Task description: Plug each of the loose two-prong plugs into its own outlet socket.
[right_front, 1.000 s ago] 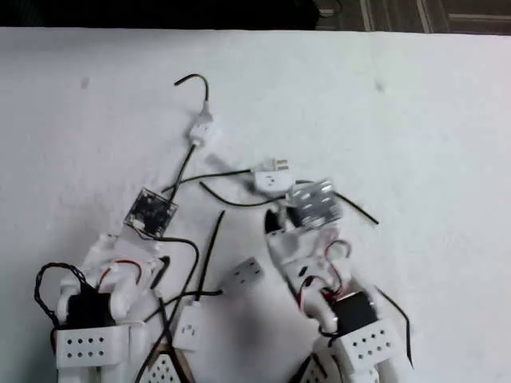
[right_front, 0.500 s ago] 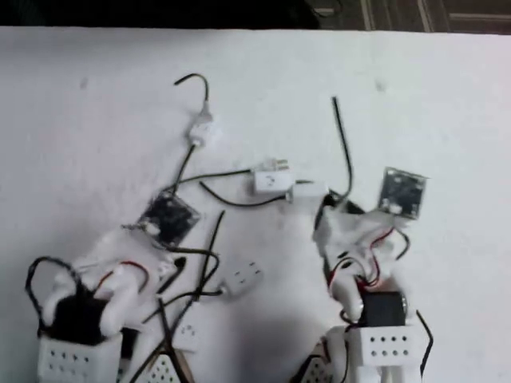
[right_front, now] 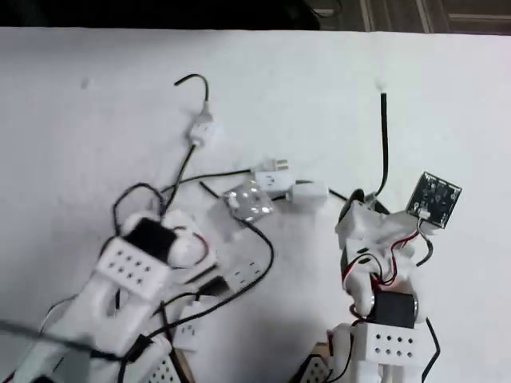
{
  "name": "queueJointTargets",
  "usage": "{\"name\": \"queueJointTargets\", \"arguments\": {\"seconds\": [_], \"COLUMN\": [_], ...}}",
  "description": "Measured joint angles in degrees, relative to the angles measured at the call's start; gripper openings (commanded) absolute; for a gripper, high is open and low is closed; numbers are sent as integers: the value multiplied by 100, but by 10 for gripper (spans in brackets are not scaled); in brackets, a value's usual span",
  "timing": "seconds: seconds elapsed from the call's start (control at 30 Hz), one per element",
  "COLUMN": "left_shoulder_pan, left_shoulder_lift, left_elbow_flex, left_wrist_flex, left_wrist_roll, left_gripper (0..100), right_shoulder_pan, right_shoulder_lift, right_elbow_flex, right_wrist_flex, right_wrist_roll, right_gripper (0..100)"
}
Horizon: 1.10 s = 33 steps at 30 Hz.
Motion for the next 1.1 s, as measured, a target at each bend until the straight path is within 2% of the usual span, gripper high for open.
{"name": "queueJointTargets", "arguments": {"seconds": [0.2, 0.4, 0.53, 0.67, 0.93, 1.1], "left_shoulder_pan": [545, 703, 695, 466, -484, -615], "left_shoulder_lift": [1046, 2251, 2822, 3297, 4044, 4044], "left_elbow_flex": [0, -18, -387, -782, -1670, -2004], "left_wrist_flex": [-554, -1292, -1424, -1503, -1574, -1301], "left_wrist_roll": [352, 510, 519, 466, 246, 246], "left_gripper": [317, 311, 234, 211, 212, 269], "right_shoulder_pan": [0, 0, 0, 0, -9, -9], "right_shoulder_lift": [0, 0, 0, 0, 0, 0], "right_elbow_flex": [0, 0, 0, 0, 0, 0], "right_wrist_flex": [0, 0, 0, 0, 0, 0], "right_wrist_roll": [0, 0, 0, 0, 0, 0], "right_gripper": [16, 16, 16, 16, 16, 16]}}
